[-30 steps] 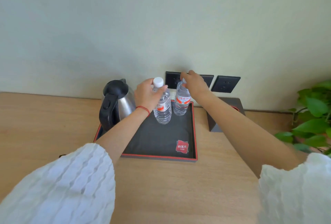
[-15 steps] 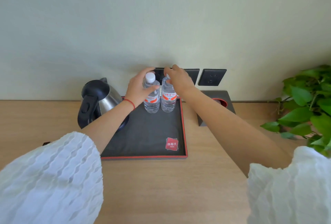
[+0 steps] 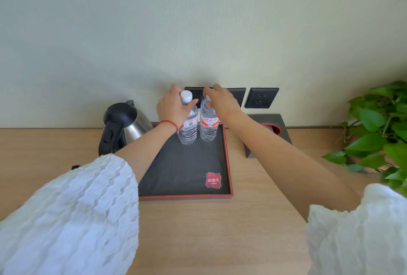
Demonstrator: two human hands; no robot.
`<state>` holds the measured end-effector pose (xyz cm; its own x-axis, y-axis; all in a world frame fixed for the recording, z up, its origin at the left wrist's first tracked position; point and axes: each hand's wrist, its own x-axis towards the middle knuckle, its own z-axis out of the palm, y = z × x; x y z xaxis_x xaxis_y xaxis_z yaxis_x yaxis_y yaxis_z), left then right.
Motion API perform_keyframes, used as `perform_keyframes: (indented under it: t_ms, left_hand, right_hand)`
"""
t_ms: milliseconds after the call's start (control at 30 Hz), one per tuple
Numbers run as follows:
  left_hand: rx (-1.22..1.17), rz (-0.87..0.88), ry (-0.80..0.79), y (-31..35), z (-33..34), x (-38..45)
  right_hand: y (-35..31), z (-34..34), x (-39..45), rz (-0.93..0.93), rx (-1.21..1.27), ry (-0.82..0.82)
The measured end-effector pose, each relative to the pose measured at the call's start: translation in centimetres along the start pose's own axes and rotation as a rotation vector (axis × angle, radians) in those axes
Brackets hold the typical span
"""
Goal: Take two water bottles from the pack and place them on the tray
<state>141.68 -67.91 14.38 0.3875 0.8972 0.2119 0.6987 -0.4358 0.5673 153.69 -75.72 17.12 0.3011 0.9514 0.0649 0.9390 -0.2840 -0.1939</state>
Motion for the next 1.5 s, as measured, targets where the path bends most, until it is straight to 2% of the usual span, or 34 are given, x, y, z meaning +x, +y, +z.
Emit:
perform_keyframes:
  t_ms: [67, 133, 167, 233, 300, 333, 467, 667, 900, 1100, 1233, 1333, 1400, 1500]
  left_hand:
    - [0.042, -0.089, 0.056, 0.5, 0.1, 0.0]
    - [0.11, -0.015, 0.042, 0.5, -0.3, 0.5]
    - [0.104, 0.078, -0.018, 0.1, -0.7, 0.7]
    - [0.007, 0.266, -0.244, -1.0, -1.9, 1.2]
    - [-0.04, 0.355, -0.419, -2.0, -3.0, 1.8]
    - [-0.069, 0.358, -0.442, -2.4, -3.2, 2.1]
    - [-0.23, 0.234, -0.393, -2.4, -3.6, 2.5]
    - [-0.23, 0.229, -0.196, -1.3, -2.0, 1.6]
    - [-0.19, 0.247, -0.204, -0.3, -1.4, 2.0]
    - [-0.252, 0.212, -0.183, -0.6, -1.2, 1.4]
    - [-0.378, 0.077, -0.198, -0.5, -1.1, 0.6]
    - [-0.402, -0.085, -0.221, -0.5, -1.8, -0.5]
    - [-0.458, -0.248, -0.238, -0.4, -2.9, -1.2]
    - [-0.786, -0.577, -0.269, -0.3, -5.0, -3.9]
  right_hand:
    - [-0.1, 0.0, 0.0, -0.002, 0.002, -0.002]
    - [-0.1, 0.0, 0.0, -0.004, 0.0, -0.004]
    - [-0.1, 0.0, 0.0, -0.004, -0.003, -0.004]
    - [-0.1, 0.0, 0.1, 0.0, -0.001, -0.007]
    - [-0.1, -0.1, 0.2, 0.002, 0.001, -0.015]
    - [0.0, 0.0, 0.2, 0.001, 0.001, -0.021]
    - [0.1, 0.0, 0.3, -0.008, 0.008, -0.019]
    - [0.2, 0.4, 0.7, -0.026, -0.007, -0.016]
    - [0.8, 0.6, 0.9, -0.02, 0.005, -0.014]
    - [0.7, 1.0, 0.8, -0.018, 0.01, 0.01]
    - [0.4, 0.8, 0.5, 0.016, 0.016, -0.046]
    - [0.5, -0.2, -0.5, 0.095, 0.155, -0.082]
    - [0.6, -1.4, -1.4, 0.168, 0.286, -0.03]
    - [0.6, -2.0, -3.8, 0.383, 0.563, 0.059]
